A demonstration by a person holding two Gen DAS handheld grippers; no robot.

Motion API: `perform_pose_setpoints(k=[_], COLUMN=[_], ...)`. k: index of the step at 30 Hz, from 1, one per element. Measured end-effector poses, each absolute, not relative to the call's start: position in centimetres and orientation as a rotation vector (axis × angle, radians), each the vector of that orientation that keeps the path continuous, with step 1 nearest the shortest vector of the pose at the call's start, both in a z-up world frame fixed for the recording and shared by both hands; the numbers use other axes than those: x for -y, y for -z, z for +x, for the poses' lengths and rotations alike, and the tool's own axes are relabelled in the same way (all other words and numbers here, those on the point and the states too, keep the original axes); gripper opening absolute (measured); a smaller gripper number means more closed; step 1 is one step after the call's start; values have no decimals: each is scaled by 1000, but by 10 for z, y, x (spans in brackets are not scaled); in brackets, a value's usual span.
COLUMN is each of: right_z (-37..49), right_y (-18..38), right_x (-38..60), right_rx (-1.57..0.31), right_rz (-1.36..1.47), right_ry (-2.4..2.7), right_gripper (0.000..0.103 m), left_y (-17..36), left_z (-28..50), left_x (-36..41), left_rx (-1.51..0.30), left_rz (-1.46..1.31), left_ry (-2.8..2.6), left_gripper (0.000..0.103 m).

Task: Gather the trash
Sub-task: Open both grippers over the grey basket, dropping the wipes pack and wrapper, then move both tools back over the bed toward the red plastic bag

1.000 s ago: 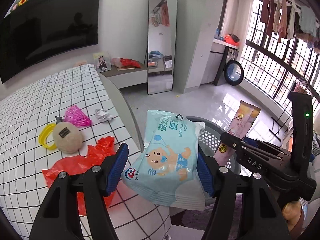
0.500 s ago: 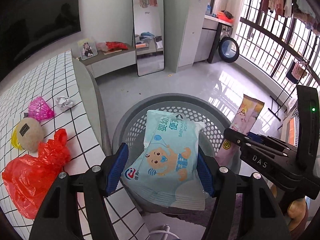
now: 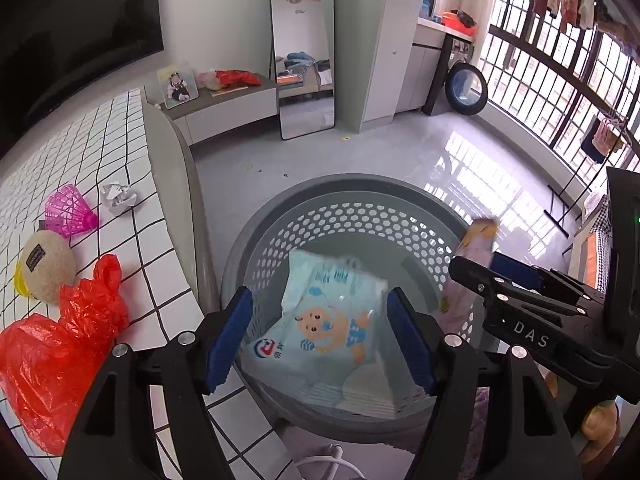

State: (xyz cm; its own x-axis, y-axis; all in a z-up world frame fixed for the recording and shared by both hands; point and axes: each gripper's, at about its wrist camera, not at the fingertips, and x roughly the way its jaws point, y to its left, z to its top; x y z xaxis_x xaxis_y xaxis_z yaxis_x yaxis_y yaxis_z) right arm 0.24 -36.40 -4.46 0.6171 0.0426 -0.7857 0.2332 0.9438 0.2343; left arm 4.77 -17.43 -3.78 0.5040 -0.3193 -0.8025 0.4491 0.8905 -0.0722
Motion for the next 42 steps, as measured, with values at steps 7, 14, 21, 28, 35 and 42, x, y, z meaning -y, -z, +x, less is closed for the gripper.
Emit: perform_pose_setpoints(k=[7, 14, 21, 28, 35, 42], right_z=[-6, -11, -19, -33, -47, -57], right_y=[44, 43, 40, 33, 26, 17], right_x=[363, 360, 361, 358, 355, 338], right_rx=[-902, -902, -885, -852, -827, -803], right_rz=[353, 367, 379, 383, 407, 409], right_ry=[111, 114, 124, 146, 155, 147], right_gripper=[58, 60, 61, 68, 70, 71], left_y=[36, 32, 29, 21, 11, -4], left_z=[44, 41, 37, 32, 23, 11], left_x=[171, 167, 164, 160, 150, 130], left_rx=[-923, -917, -903, -872, -838, -793], left_rz=[151, 147, 145, 143, 139, 113], left_ry=[458, 455, 453, 446, 434, 409], left_gripper=[77, 80, 85, 91, 94, 95])
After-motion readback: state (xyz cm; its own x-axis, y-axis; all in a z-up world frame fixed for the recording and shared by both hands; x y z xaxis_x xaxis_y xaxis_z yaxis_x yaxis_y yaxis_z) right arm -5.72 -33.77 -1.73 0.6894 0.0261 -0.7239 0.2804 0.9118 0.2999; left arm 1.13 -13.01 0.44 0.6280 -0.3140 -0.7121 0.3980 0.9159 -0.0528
